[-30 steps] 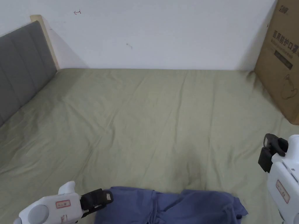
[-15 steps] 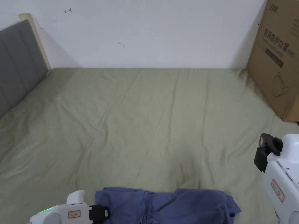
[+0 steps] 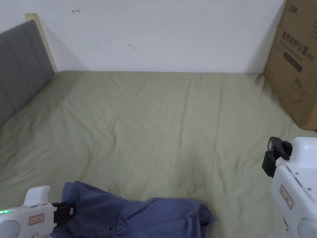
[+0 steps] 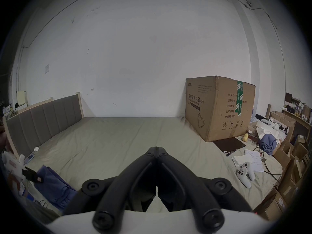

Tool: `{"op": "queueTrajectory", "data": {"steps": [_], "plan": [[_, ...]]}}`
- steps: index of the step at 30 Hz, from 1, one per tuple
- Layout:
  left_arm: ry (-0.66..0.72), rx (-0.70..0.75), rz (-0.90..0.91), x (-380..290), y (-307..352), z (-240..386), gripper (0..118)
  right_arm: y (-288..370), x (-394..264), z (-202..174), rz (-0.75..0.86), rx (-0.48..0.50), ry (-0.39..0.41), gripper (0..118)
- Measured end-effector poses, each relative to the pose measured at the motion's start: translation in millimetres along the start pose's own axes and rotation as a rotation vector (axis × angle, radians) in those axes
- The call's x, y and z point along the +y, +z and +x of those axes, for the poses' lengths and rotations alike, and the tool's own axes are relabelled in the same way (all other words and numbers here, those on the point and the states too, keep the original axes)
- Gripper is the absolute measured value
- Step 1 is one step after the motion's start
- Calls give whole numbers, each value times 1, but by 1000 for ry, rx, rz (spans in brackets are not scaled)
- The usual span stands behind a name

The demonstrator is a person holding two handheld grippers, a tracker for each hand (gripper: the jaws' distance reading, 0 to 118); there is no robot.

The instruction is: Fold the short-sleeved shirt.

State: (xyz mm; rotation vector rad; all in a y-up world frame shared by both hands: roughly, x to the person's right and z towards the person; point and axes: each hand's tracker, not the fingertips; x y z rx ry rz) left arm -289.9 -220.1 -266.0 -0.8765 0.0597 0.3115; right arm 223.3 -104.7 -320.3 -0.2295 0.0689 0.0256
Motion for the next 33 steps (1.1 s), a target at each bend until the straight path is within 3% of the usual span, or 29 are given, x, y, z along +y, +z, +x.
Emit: {"op": "queueTrajectory", "data": {"steps": [5, 9, 19, 24, 27, 29, 33], "plan": [[-44, -26, 8, 20, 11, 55, 14, 1, 2, -2, 7, 6, 4, 0], [-154, -94, -16, 26, 4, 120, 14, 3, 5, -1, 15, 7, 1, 0], [-376, -198, -238, -12, -73, 254, 14, 11, 1, 19, 20, -39, 22, 0], [-410, -184, -337, -47, -123, 286, 14, 13, -4, 30, 10, -66, 13, 0], [-440, -159, -308, -59, -131, 293, 15, 15, -7, 35, 2, -77, 14, 0], [-441, -172, -275, -59, -125, 294, 25, 15, -9, 37, -3, -80, 10, 0], [-305, -329, -234, -43, -104, 280, 92, 15, -8, 38, -5, -84, 3, 0]]}}
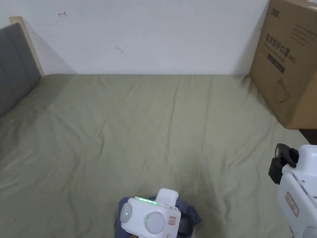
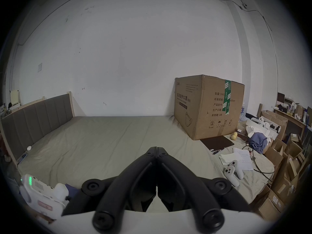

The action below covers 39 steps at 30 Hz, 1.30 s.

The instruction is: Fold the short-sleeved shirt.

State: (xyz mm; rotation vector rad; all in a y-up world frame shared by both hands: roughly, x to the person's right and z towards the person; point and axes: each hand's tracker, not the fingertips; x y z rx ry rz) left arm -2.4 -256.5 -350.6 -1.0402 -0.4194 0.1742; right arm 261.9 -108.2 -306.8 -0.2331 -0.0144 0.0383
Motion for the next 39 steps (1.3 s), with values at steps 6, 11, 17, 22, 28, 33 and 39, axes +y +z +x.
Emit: {"op": "queueTrajectory", "data": {"steps": [6, 11, 17, 22, 28, 33, 39], "plan": [[36, -86, 249, 19, 76, -13, 97, 4, 6, -2, 17, 2, -3, 0], [-17, 13, 457, 25, 124, -28, 94, 10, 6, -4, 22, 9, -3, 0], [-22, 154, 546, 15, 130, -48, 14, 13, 4, -5, 14, 17, 4, 0], [50, 119, 437, 0, 97, -65, 0, 14, 5, -4, 15, 20, 4, 0], [14, 98, 294, -19, 41, -53, 0, 14, 7, -1, 21, 15, -3, 0], [-30, 91, 207, -26, 5, -24, 0, 11, 4, 3, 10, 7, 13, 0], [-32, 70, 125, -33, -35, 0, 0, 8, -2, 14, -13, -14, 4, 0]]}}
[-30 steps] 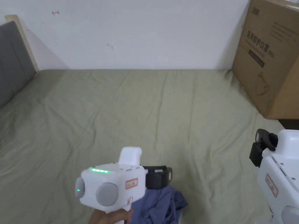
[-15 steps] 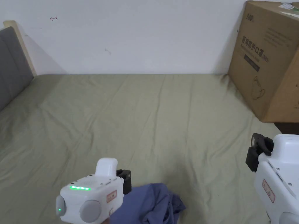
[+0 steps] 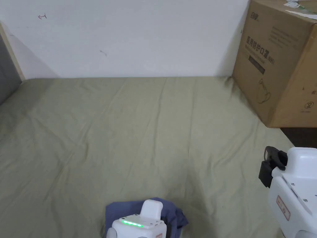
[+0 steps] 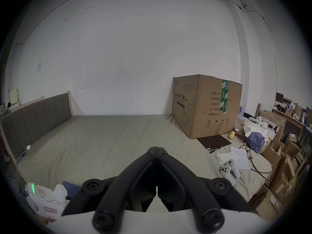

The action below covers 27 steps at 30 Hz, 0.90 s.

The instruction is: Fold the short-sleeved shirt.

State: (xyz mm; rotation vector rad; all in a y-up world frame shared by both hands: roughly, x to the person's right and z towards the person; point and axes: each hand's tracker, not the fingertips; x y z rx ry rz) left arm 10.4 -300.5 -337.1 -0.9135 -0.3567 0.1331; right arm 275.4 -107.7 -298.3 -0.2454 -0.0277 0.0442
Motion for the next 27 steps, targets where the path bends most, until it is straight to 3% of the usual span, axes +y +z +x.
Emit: {"op": "queueTrajectory", "data": {"steps": [10, 16, 22, 27], "plan": [[-110, 50, -6, -13, -15, 22, 0, 2, -4, 7, -14, -21, -7, 0], [-63, 24, 262, 21, 63, 18, 0, 10, 7, -2, 16, 18, -4, 0], [-135, 117, 514, 65, 145, 0, 0, 18, 19, -20, 62, 50, -7, 0], [-115, 179, 642, 87, 196, -23, 0, 25, 30, -40, 101, 80, 6, 0]]}}
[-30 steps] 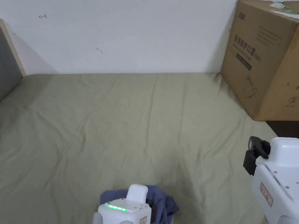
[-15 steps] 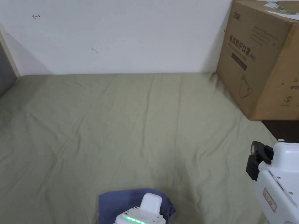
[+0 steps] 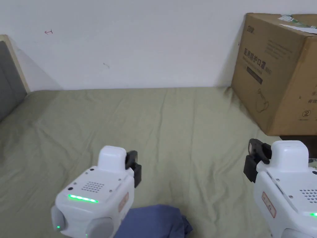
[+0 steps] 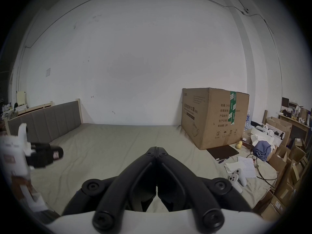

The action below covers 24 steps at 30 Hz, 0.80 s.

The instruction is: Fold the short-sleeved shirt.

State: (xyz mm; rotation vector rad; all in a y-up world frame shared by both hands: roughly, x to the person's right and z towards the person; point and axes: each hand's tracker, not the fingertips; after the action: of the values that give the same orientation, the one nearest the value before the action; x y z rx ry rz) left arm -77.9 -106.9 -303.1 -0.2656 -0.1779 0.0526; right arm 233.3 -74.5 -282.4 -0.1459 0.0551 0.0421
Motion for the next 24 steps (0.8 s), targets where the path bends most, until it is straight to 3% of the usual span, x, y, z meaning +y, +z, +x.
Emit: {"op": "queueTrajectory", "data": {"steps": [11, 24], "plan": [[-65, 248, 153, 25, 40, -73, 0, 4, 9, -42, 72, 42, 48, 0], [-46, 282, 156, 22, 51, -85, 0, -2, 8, -58, 74, 69, 55, 0]]}}
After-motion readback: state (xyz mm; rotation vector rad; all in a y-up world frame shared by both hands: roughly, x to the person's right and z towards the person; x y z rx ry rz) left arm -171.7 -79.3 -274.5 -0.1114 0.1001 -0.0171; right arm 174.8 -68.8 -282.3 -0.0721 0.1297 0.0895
